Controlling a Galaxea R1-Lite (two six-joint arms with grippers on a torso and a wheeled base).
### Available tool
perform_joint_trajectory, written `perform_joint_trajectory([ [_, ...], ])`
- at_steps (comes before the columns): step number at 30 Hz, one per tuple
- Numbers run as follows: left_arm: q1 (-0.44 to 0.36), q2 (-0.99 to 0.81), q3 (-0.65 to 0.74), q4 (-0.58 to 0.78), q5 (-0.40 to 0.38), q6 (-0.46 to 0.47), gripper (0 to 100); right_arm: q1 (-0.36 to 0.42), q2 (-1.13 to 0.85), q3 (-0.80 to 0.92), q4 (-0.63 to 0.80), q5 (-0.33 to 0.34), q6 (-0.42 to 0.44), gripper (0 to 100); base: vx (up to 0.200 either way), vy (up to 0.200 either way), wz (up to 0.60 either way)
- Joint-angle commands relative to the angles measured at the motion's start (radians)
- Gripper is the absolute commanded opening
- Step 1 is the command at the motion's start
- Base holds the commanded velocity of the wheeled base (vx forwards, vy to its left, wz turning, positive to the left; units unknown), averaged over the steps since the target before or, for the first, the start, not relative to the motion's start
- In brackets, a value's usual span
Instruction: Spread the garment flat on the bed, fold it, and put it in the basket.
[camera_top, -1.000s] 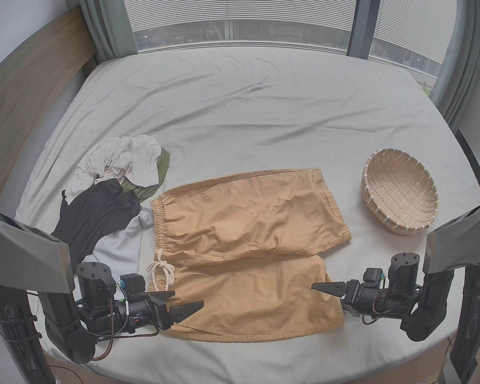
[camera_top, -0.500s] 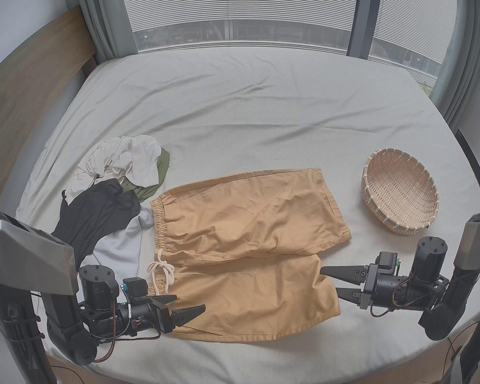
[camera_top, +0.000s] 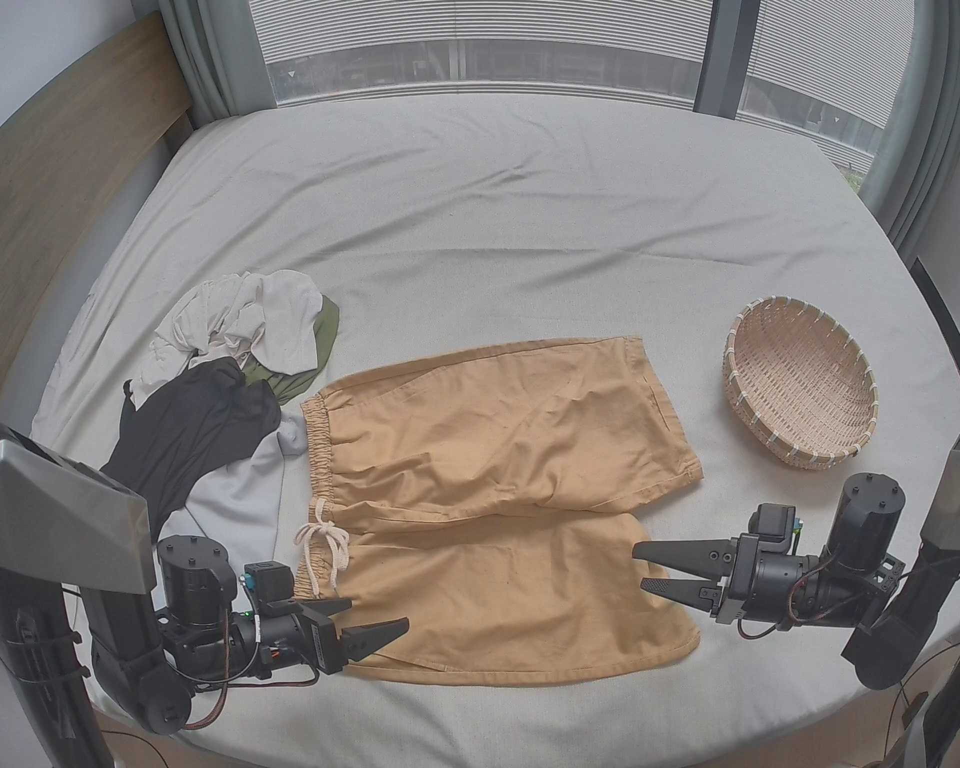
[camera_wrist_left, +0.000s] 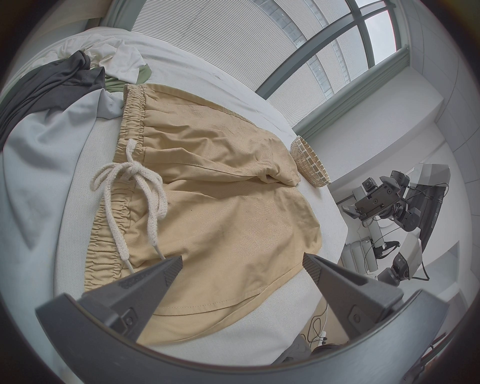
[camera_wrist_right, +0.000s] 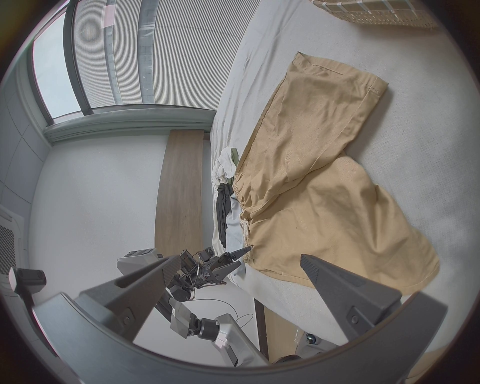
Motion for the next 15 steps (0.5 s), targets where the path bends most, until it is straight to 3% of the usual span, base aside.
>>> perform_joint_trajectory([
  [1,-0.001,0.002,0.009,0.000,-0.001,-0.001,100,-0.022,0.021,-0.011,-0.001,-0.025,-0.056,100,0.000,0.000,0.00],
  [8,-0.001,0.016,0.011,0.000,0.001,-0.001,100,-0.125,0.151,-0.059,-0.001,-0.101,-0.180,100,0.000,0.000,0.00],
  [15,-0.002,0.016,0.009,0.000,0.001,0.001,100,-0.171,0.317,-0.109,-0.001,-0.187,-0.304,100,0.000,0.000,0.00],
])
